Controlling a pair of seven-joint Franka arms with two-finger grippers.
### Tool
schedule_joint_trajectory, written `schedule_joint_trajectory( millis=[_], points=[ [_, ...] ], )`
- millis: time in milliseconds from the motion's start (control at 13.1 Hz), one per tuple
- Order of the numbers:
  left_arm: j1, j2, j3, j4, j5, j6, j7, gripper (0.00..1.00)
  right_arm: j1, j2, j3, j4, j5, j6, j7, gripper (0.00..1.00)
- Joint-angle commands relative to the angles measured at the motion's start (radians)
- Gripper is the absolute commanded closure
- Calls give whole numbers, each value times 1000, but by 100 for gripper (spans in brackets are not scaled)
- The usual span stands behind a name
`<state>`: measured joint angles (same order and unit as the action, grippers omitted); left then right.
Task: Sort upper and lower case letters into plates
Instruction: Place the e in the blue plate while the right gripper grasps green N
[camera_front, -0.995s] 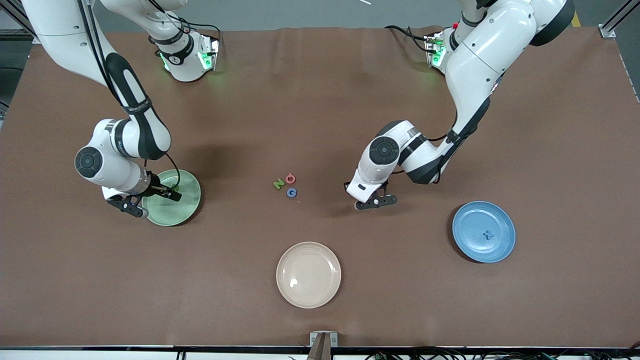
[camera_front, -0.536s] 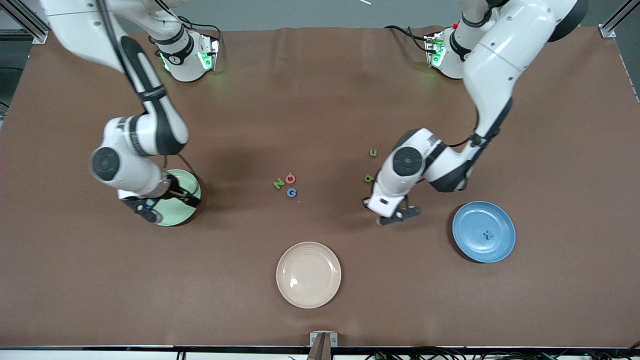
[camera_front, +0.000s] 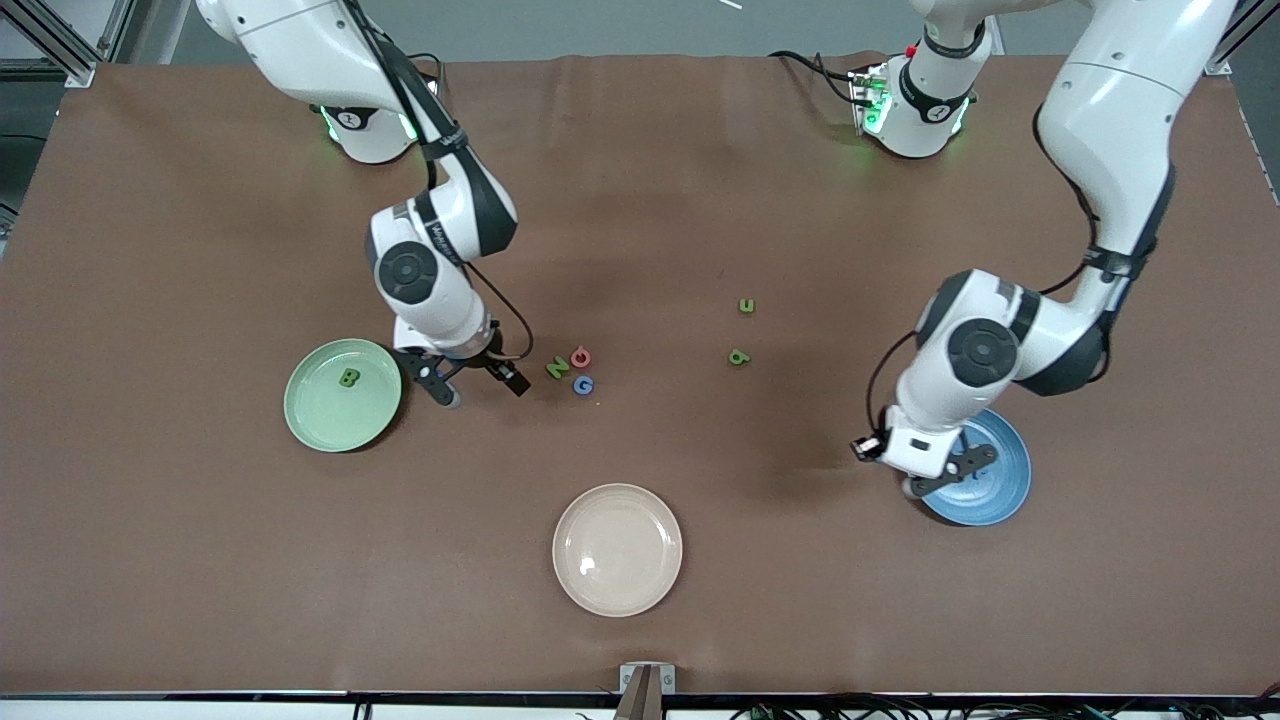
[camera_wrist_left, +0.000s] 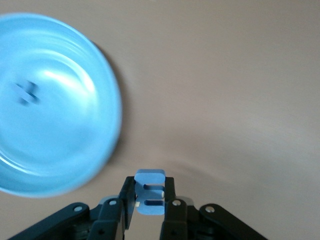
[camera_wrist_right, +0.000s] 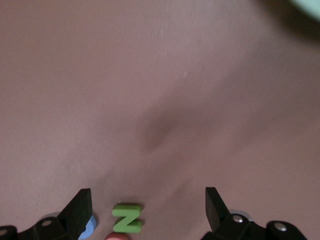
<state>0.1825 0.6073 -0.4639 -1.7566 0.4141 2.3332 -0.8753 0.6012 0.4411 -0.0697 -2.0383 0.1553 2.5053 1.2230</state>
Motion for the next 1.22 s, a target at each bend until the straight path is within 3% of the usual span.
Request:
schedule_joint_trajectory(
  millis=[0,230,306,459,536,612,765,995,1148],
  points=[
    [89,5,-9,-23,25,3,115,98,64,63,-12,45,7,23,105,0],
    [146,37,-9,-11,31,20,197,96,120,134,-13,95,4,43,167,0],
    [153,49,-9,-7,47,23,197,90,129,152,-13,101,1,55,170,0],
    [167,58,-7,-10,98,24,203,62,135,172,-15,99,-5,72,170,3],
    [176,55,-9,-14,118,23,203,26,137,179,-16,99,-11,72,170,8],
    [175,49,-10,-15,118,20,200,0,137,183,-16,98,-23,72,170,15],
    [163,11,-53,-30,104,-24,184,0,135,183,-15,96,-33,69,168,34],
    [167,-9,-244,-34,101,-179,31,0,135,183,-15,96,-33,66,167,60],
    [141,8,-303,-49,103,-176,-66,6,129,182,-15,102,-33,60,167,63]
  ],
)
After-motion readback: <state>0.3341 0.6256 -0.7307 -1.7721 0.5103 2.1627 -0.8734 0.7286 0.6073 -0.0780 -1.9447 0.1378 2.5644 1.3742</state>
